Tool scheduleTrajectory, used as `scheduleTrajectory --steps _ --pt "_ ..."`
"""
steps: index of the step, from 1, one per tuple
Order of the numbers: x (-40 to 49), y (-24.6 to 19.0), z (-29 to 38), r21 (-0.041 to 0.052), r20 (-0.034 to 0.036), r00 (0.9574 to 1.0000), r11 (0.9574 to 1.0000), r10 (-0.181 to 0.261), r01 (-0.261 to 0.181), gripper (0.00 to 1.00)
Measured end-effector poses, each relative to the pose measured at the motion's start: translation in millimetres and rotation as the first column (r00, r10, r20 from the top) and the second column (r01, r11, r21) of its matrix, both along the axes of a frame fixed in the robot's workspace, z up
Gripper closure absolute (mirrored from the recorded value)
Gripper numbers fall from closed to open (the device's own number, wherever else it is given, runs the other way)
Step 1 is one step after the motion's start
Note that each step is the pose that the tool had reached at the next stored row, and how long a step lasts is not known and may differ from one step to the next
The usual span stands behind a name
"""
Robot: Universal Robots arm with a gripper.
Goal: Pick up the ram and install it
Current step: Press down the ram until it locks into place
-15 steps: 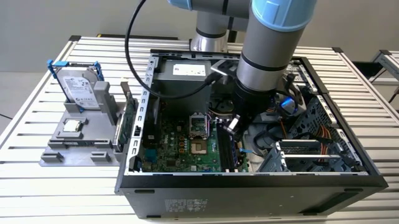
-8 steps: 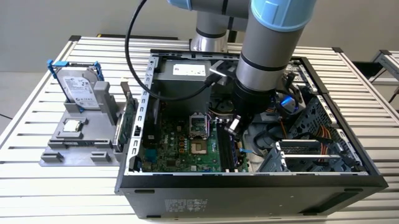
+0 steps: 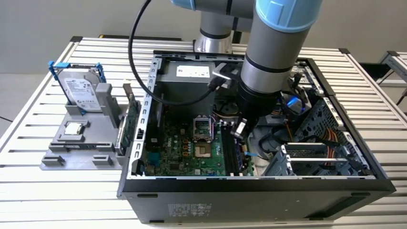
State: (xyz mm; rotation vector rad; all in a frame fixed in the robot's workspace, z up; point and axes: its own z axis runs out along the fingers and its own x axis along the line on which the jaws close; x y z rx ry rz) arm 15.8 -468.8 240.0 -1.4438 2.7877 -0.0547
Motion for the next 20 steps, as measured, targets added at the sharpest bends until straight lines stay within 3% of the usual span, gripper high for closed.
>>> scheduleTrajectory --steps 10,20 --pt "-0.4 0.0 0.0 -0.0002 0.0000 0.9961 0.9961 0.088 -0.088 1.00" --pt "-1.5 0.1 -0.7 0.0000 0.0000 0.9837 0.9837 0.180 -0.180 1.00"
